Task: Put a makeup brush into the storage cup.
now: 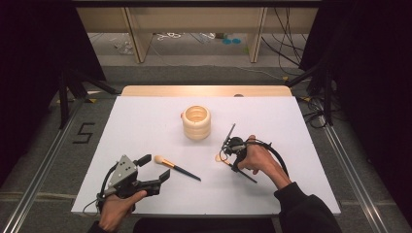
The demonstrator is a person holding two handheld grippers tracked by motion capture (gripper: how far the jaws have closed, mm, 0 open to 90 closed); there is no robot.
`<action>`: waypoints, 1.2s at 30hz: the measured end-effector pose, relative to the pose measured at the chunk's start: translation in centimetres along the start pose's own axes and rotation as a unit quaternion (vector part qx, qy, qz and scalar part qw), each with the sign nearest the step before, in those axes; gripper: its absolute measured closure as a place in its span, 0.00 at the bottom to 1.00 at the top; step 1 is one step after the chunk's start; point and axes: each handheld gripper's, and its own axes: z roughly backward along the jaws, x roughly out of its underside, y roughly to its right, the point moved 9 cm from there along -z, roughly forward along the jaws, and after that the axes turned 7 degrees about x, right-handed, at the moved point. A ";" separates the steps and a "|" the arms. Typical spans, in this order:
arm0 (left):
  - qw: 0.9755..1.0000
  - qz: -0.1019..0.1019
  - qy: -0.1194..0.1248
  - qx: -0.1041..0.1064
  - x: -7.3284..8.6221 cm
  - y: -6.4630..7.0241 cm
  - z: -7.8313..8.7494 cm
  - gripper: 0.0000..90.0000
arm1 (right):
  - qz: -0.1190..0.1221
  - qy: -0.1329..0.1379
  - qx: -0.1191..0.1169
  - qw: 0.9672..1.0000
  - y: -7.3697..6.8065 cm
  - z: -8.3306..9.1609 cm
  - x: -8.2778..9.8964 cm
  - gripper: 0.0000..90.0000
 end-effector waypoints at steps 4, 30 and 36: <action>1.000 0.001 0.000 0.000 0.0 0.0 0.0 0.17 | 0.006 -0.009 -0.002 1.000 -0.1 0.0 0.0 0.76; 1.000 0.004 0.000 -0.002 0.0 -0.1 0.1 0.17 | 0.031 -0.045 0.005 0.998 0.5 -0.6 0.3 0.92; 1.000 0.004 0.000 -0.002 0.0 -0.1 0.1 0.17 | 0.036 -0.052 0.010 0.998 0.4 -0.6 0.2 0.92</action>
